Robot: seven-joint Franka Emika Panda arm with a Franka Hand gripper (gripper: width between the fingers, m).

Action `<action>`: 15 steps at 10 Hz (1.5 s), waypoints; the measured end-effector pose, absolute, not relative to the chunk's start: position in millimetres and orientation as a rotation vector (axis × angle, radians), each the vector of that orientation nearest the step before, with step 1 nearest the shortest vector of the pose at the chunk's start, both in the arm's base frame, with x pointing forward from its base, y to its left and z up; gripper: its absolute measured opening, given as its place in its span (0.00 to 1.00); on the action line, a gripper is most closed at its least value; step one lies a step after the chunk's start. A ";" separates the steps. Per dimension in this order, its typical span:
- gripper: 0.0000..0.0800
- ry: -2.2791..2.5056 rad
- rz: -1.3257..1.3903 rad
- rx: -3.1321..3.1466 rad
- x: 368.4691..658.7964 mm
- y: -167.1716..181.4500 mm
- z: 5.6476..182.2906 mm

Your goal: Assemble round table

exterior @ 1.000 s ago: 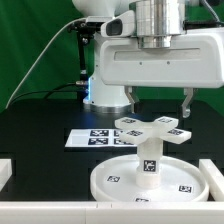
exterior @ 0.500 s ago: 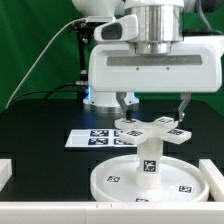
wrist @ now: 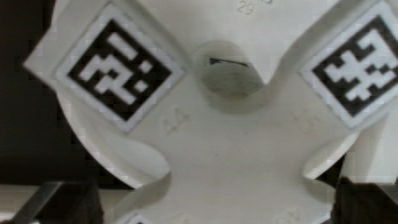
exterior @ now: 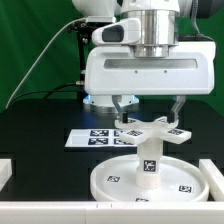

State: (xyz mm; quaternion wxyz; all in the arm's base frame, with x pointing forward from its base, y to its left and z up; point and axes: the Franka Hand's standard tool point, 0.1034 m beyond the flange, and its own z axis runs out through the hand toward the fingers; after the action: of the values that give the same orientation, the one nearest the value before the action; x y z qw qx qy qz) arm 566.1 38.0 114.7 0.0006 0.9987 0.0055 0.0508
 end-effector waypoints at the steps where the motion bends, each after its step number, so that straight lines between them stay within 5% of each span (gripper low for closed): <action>1: 0.81 0.002 0.154 3.137 565.0 40.0 112.3; 7: 0.81 -0.065 0.161 3.122 562.7 39.9 98.8; 8: 0.67 -0.092 0.162 3.122 562.8 39.3 98.9; 9: 0.67 -0.101 0.163 3.123 563.1 39.3 99.2; 10: 0.55 -0.199 0.164 3.123 563.1 39.5 99.2; 15: 0.55 -0.866 0.171 3.022 563.1 39.9 99.1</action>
Offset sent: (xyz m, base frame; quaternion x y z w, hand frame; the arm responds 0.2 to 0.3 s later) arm -0.0010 -0.0019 -0.0115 0.0019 0.0169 -0.0097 0.9998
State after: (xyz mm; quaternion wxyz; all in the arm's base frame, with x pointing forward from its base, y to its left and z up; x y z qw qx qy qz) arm 563.1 39.9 99.1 -0.0035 0.9599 -0.2751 0.0545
